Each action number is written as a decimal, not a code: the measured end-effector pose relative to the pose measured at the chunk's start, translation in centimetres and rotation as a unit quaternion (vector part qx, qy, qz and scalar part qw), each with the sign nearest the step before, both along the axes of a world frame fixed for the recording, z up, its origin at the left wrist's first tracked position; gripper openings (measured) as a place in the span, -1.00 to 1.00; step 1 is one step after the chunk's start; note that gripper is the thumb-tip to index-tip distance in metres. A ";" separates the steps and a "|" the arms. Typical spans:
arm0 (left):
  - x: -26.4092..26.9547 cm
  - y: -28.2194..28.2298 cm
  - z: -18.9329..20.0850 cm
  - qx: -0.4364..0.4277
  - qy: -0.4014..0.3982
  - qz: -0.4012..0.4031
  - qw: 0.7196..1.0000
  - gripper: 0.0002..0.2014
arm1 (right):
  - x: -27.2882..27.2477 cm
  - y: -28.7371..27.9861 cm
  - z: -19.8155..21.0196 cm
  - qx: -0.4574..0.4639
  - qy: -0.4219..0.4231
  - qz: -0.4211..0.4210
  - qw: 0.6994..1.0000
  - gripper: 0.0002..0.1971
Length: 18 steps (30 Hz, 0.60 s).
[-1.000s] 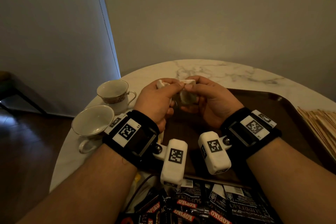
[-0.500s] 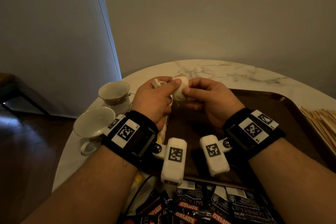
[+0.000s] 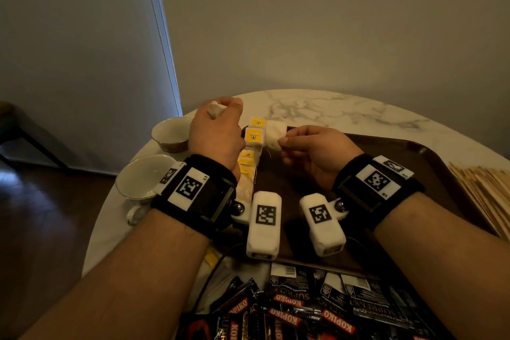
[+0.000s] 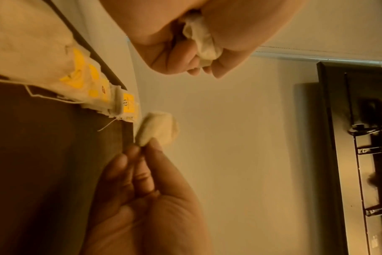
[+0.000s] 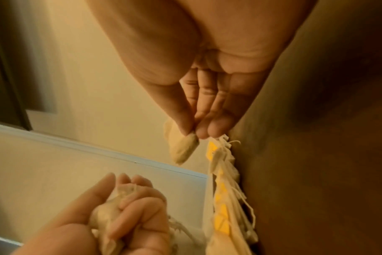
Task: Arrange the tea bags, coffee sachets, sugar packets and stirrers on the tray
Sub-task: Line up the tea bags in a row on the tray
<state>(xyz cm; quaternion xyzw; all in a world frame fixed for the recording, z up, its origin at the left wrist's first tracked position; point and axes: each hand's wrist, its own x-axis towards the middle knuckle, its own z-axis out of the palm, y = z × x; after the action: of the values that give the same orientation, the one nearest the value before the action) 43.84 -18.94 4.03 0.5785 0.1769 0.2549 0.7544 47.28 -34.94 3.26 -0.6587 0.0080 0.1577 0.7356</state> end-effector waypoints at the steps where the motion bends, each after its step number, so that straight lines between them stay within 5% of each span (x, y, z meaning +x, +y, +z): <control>1: 0.0 0.0 0.0 -0.003 0.000 0.006 1.000 -0.92 | 0.2 0.3 -0.1 -0.021 0.013 0.002 1.000 -0.87; 18: 0.0 0.2 0.2 -0.027 -0.008 -0.001 1.000 -0.94 | 1.4 3.6 -1.5 -0.088 0.058 0.048 0.993 -0.83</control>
<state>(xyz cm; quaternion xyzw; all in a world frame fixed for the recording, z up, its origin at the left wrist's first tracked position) 43.81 -18.79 4.25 0.5561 0.1771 0.2539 0.7713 48.71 -31.29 1.77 -0.7102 0.0328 0.2299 0.6646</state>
